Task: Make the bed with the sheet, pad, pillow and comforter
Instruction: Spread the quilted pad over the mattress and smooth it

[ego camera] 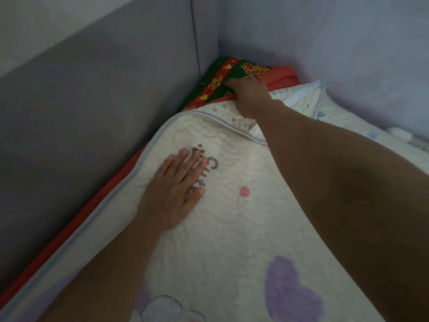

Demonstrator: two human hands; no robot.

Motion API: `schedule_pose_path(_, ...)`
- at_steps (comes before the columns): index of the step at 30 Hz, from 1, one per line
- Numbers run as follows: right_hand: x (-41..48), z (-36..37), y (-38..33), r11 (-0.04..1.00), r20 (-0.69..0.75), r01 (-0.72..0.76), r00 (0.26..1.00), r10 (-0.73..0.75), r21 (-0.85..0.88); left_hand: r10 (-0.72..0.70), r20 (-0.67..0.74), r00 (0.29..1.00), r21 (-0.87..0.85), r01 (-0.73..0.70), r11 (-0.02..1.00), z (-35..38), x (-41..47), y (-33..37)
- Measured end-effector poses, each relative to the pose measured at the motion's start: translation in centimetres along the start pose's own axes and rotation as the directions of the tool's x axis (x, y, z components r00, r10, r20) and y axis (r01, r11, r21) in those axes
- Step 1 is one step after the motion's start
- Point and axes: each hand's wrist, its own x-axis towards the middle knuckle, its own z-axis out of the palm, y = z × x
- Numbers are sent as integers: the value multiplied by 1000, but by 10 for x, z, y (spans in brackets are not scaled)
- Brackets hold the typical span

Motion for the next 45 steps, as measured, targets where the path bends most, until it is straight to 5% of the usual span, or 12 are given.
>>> schedule_pose_path(16, -45, -11, 52, 960, -117, -229, 970, 212, -163, -65, 69, 995, -32, 67, 997, -7, -1, 3)
schedule_pose_path(26, 9, -15, 31, 903, -294, -280, 878, 379, 328, -89, 59, 994, -47, 92, 995, -5, 4, 1)
schedule_pose_path(31, 45, 6, 11, 820, -281, -7, 938, 204, 573, -199, -15, 980, -83, 197, 977, 2, 38, -8)
schedule_pose_path(38, 47, 24, 40, 991, -217, -74, 972, 96, 109, -205, -19, 978, -59, 204, 977, 14, 64, -18)
schedule_pose_path(45, 50, -18, 46, 968, 67, -123, 988, 141, -221, -216, -11, 976, -48, 215, 975, 7, 62, -16)
